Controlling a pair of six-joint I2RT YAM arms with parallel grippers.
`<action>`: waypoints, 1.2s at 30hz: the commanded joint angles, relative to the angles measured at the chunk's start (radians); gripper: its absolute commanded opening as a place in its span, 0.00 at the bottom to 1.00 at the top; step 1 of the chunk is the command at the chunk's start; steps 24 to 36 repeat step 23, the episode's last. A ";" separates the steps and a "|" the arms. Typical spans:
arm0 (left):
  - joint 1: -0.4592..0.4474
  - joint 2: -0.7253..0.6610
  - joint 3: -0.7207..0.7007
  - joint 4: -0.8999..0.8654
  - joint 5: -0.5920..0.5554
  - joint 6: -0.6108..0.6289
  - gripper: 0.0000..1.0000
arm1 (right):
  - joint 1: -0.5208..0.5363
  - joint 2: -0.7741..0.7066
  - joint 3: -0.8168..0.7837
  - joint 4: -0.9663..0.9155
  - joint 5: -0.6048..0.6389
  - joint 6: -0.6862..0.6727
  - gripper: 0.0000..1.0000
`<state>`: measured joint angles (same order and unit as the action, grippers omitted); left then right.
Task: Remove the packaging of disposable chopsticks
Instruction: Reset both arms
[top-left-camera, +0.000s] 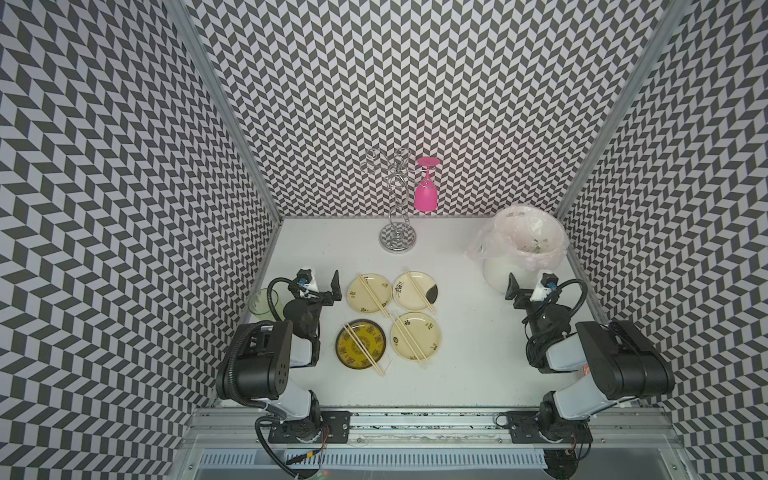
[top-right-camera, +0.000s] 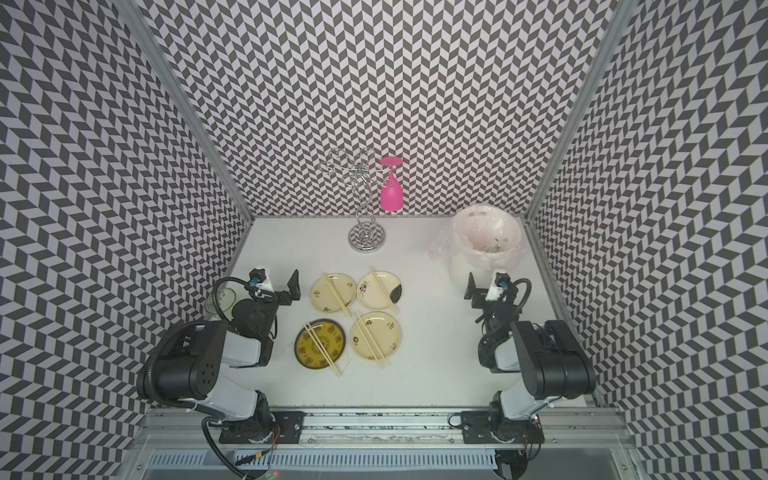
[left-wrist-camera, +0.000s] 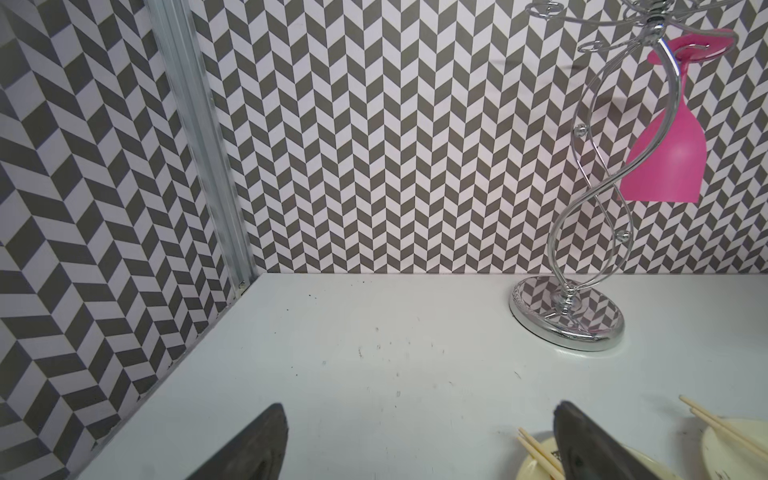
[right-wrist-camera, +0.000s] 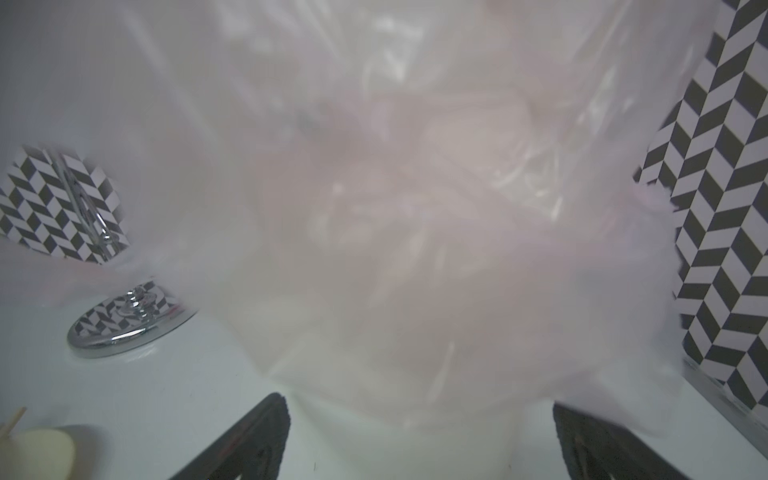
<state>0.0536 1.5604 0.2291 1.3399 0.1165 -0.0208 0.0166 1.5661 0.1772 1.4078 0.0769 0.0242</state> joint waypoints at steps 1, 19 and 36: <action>-0.006 -0.003 0.001 -0.035 -0.029 -0.009 1.00 | 0.002 -0.002 -0.006 0.027 0.044 0.016 0.99; -0.034 0.002 0.030 -0.090 -0.081 0.018 1.00 | 0.013 -0.004 0.009 -0.007 0.072 0.013 0.99; -0.046 -0.003 0.024 -0.083 -0.102 0.020 1.00 | 0.013 -0.006 0.007 -0.005 0.072 0.012 0.99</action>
